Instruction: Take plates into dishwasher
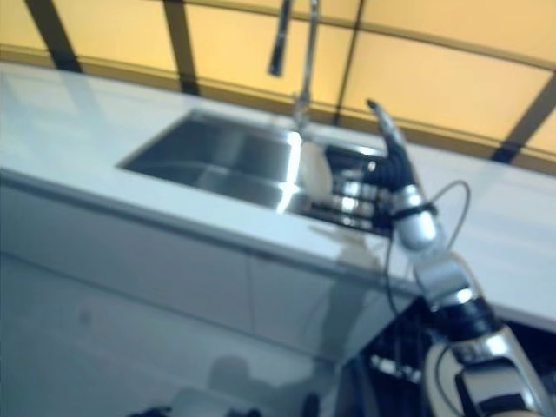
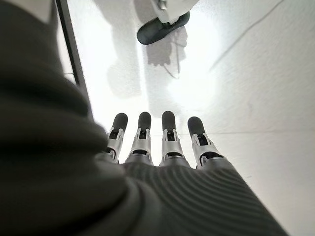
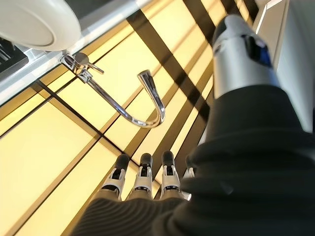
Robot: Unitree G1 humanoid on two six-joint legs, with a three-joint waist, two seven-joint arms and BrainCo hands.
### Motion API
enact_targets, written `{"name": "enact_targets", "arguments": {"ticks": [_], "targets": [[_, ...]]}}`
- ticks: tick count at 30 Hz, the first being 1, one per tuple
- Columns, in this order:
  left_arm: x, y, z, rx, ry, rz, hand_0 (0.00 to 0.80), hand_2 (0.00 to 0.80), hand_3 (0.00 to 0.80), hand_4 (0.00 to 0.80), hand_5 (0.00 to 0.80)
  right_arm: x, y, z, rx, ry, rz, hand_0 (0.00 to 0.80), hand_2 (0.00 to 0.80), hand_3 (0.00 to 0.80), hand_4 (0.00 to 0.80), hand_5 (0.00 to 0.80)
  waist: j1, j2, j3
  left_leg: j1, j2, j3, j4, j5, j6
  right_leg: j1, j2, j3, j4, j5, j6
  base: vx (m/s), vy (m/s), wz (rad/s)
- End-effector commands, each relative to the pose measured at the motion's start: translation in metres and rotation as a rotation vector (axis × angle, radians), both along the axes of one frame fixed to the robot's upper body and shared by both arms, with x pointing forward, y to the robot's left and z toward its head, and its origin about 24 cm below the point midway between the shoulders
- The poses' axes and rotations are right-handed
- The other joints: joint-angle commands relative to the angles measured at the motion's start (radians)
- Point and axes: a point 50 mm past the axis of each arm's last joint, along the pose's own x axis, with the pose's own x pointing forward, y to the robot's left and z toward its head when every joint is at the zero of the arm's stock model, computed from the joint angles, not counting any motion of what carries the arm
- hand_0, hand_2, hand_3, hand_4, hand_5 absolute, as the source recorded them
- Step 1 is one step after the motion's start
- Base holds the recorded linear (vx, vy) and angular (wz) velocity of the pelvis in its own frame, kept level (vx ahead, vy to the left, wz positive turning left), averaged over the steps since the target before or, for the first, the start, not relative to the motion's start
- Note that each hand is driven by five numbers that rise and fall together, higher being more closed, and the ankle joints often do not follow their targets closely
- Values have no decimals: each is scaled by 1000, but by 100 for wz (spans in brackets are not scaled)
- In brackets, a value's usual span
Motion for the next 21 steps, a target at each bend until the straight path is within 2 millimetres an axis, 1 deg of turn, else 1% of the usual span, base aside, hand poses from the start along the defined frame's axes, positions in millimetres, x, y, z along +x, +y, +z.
{"name": "enact_targets", "arguments": {"ticks": [1, 3, 4, 6, 8, 11, 14, 17, 21], "targets": [[12, -13, -1, -37, -29, -62, 0, 0, 0, 0, 0, 11, -2, 40, -121, -92, -36, 0, 0, 0, 0, 0, 5, 11, -41, 35, 48, 62, 58, -195, -15, 32, 58, -9, 11, -158, -25, 186, -245, 10], [16, -24, -2, -73, -50, -93, 0, 0, 0, 0, 0, 9, -7, 39, -156, -87, -54, 0, 0, 0, 0, 0, 0, 9, -42, 27, 53, 105, 66, -198, -24, 53, 57, -42, 3, -175, -30, 124, -192, 14], [18, -30, -3, -92, -60, -132, 0, 0, 0, 0, 0, 7, -11, 39, -177, -79, -62, 0, 0, 0, 0, 0, -5, 11, -42, 25, 57, 138, 65, -196, -29, 58, 56, -64, 3, -184, -30, 74, -131, 33], [19, -37, -4, -102, -66, -187, 0, 0, 0, 0, 0, 5, -17, 39, -211, -78, -78, 0, 0, 0, 0, 0, -12, 11, -42, 22, 62, 163, 56, -190, -34, 58, 59, -78, 3, -191, -31, 56, -97, 48], [19, -39, -3, -102, -72, -203, 0, 0, 0, 0, 0, 5, -21, 41, -263, -67, -88, 0, 0, 0, 0, 0, -15, 14, -42, 24, 62, 169, 46, -185, -38, 57, 64, -77, 3, -196, -32, 52, -45, 33], [23, -36, -2, -92, -75, -202, 0, 0, 0, 0, 0, 5, -27, 43, -337, -54, -104, 0, 0, 0, 0, 0, -16, 14, -43, 23, 63, 178, 23, -172, -40, 55, 67, -86, 3, -200, -30, 40, -4, 1], [25, -32, 0, -81, -67, -216, 0, 0, 0, 0, 0, 5, -33, 48, -423, -61, -127, 0, 0, 0, 0, 0, -19, 11, -41, 18, 62, 178, 11, -163, -40, 52, 70, -89, 3, -199, -28, 10, 6, 0], [27, -30, 1, -75, -67, -214, 0, 0, 0, 0, 0, 2, -37, 56, -573, -102, -155, 0, 0, 0, 0, 0, -21, 6, -36, 14, 62, 175, 3, -158, -40, 50, 71, -91, 3, -199, -26, 0, 0, 0], [27, -24, 3, -59, -65, -224, 0, 0, 0, 0, 0, -3, -45, 74, -866, -181, -214, 0, 0, 0, 0, 0, -18, -7, -30, 2, 62, 171, 3, -157, -38, 43, 73, -90, 3, -195, -21, 7, 41, 1]]}}
